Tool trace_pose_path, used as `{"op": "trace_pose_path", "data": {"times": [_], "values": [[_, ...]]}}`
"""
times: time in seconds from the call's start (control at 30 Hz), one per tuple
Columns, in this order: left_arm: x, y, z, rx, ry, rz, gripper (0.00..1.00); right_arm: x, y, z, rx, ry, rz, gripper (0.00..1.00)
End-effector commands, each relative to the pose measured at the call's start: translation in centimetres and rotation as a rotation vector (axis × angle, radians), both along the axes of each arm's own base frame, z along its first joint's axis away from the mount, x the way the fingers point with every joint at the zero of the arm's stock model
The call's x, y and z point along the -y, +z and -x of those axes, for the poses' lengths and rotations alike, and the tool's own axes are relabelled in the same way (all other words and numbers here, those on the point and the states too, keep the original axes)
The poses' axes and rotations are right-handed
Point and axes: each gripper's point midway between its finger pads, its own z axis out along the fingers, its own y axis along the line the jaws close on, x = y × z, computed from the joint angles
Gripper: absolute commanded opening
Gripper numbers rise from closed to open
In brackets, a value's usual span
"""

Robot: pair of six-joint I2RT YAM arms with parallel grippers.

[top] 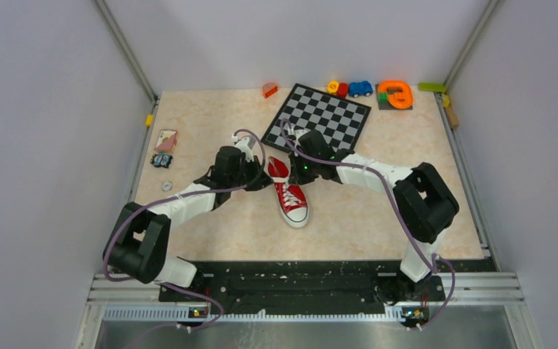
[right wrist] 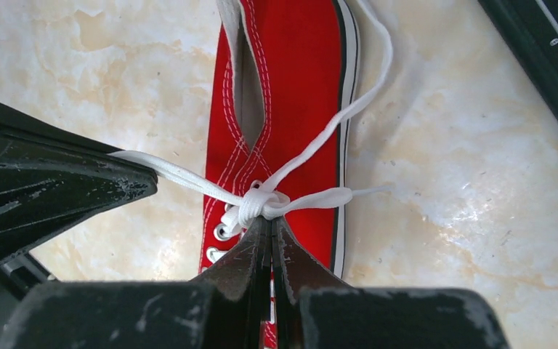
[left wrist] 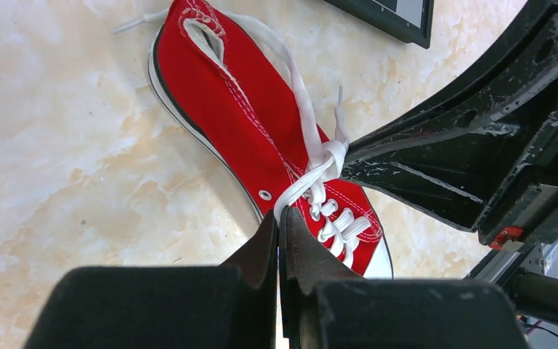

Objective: Tie the shoes
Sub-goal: Tie the shoelace on the shoe.

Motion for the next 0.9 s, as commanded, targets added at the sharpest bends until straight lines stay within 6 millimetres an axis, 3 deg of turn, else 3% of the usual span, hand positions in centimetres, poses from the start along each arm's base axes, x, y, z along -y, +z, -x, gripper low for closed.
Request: {"op": "trace_pose_path", "data": {"times": [0.0,0.4,0.87], "values": [[-0.6,1.2,-0.5,0.064,-0.005,0.005,0.0,1.2,0.2,-0.3,0.045,-0.025,0.189,0.0],[-0.8,-0.7,-0.2,0.039,-0.028,0.016,0.0,3.4,-0.6,-0.3,0.06,-0.063,0.461,0.0],[-1.9,-2.3,0.7,-0.009,-0.026,0.015,0.0,5.1,-1.1,-0.3,0.075,-0.08,0.57,0.0]]}}
